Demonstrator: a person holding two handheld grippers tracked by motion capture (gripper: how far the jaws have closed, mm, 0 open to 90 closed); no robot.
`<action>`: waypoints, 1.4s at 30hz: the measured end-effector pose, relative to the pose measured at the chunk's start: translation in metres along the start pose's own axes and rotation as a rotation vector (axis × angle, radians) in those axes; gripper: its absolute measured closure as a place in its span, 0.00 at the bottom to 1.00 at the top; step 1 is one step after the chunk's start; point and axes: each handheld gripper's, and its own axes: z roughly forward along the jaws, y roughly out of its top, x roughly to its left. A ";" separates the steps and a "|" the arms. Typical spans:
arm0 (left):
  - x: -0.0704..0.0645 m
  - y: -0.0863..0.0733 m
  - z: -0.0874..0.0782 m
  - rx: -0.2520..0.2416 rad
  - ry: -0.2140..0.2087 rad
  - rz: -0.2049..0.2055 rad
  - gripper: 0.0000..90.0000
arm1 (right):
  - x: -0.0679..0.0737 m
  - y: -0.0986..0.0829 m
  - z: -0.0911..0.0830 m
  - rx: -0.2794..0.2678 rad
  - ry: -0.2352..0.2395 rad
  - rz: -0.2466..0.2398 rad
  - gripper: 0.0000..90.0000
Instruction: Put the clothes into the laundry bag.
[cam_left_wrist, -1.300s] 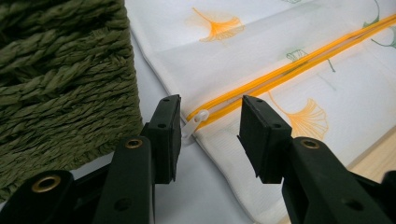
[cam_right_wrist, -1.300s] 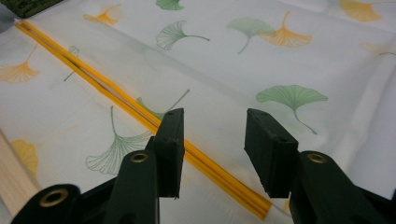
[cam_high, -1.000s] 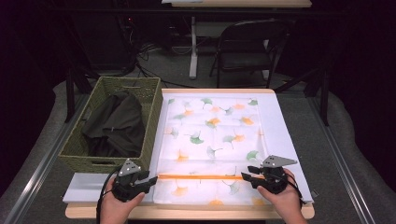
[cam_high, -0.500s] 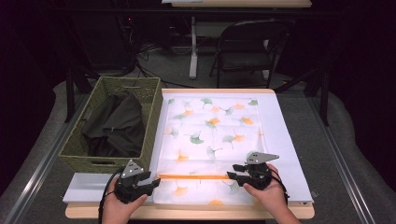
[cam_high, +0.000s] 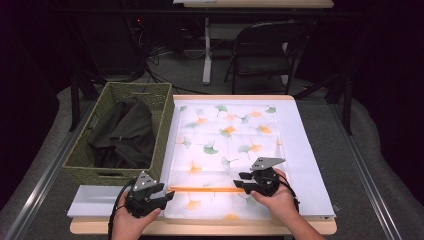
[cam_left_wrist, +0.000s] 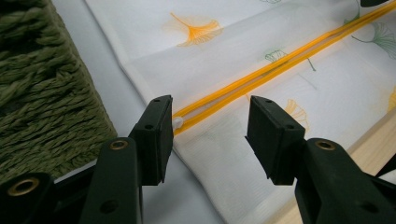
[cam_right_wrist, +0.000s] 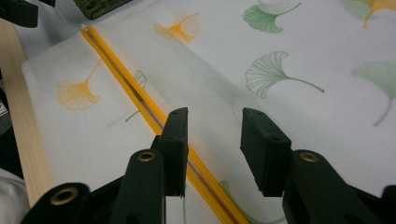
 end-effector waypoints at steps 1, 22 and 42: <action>0.000 0.000 0.000 -0.003 -0.002 -0.001 0.56 | 0.003 0.003 0.005 0.004 -0.002 -0.007 0.70; 0.002 -0.008 0.000 0.006 -0.010 0.001 0.55 | 0.014 0.001 0.034 0.067 -0.018 -0.088 0.76; -0.002 -0.012 0.009 0.022 -0.037 0.012 0.55 | 0.020 -0.008 0.038 0.099 0.003 -0.157 0.65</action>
